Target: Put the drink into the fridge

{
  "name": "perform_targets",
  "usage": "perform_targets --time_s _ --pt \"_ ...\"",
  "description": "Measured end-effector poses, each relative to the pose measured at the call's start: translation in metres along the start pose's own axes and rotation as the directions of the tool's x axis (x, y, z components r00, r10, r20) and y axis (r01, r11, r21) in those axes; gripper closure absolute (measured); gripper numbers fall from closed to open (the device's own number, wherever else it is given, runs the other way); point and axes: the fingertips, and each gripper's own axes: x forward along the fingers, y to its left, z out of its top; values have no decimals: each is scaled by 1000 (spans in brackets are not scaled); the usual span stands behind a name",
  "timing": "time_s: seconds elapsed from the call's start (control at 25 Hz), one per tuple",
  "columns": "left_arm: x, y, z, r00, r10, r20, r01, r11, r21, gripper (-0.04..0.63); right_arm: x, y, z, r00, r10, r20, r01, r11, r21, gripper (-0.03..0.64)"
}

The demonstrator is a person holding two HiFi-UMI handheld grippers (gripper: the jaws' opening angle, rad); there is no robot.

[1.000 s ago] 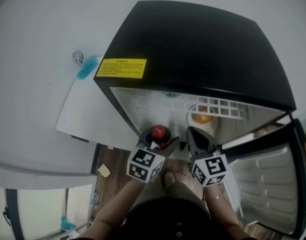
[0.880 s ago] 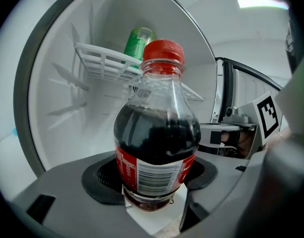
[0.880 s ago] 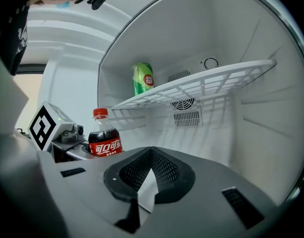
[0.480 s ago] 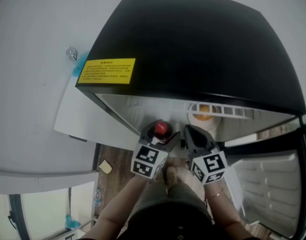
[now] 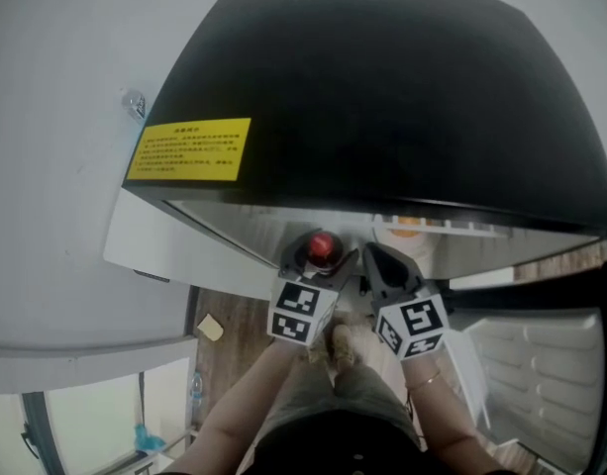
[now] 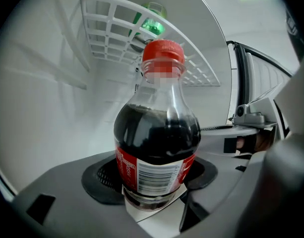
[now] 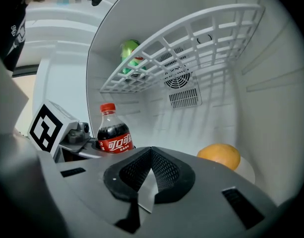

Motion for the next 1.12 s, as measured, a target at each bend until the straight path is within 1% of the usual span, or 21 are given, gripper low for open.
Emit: perform_targets --time_s 0.24,0.44,0.64,0.92,1.12 --pt "14 13 2 1000 27 3 -27 1000 5 276 12 -2 -6 1000 -2 -5 2 1000 11 609" --pt "24 19 4 999 33 5 -34 999 28 275 18 -5 -7 1000 -8 -9 9 1000 24 609" --pt "35 29 0 999 47 -10 -46 999 8 275 20 -10 -10 1000 -21 -17 22 999 36 608" --pt "49 37 -4 997 69 -27 -69 998 4 275 21 -7 -20 999 -16 -35 17 999 46 609" --pt "58 41 0 996 85 -20 -84 996 11 275 22 -10 -21 999 -18 -42 20 999 42 609"
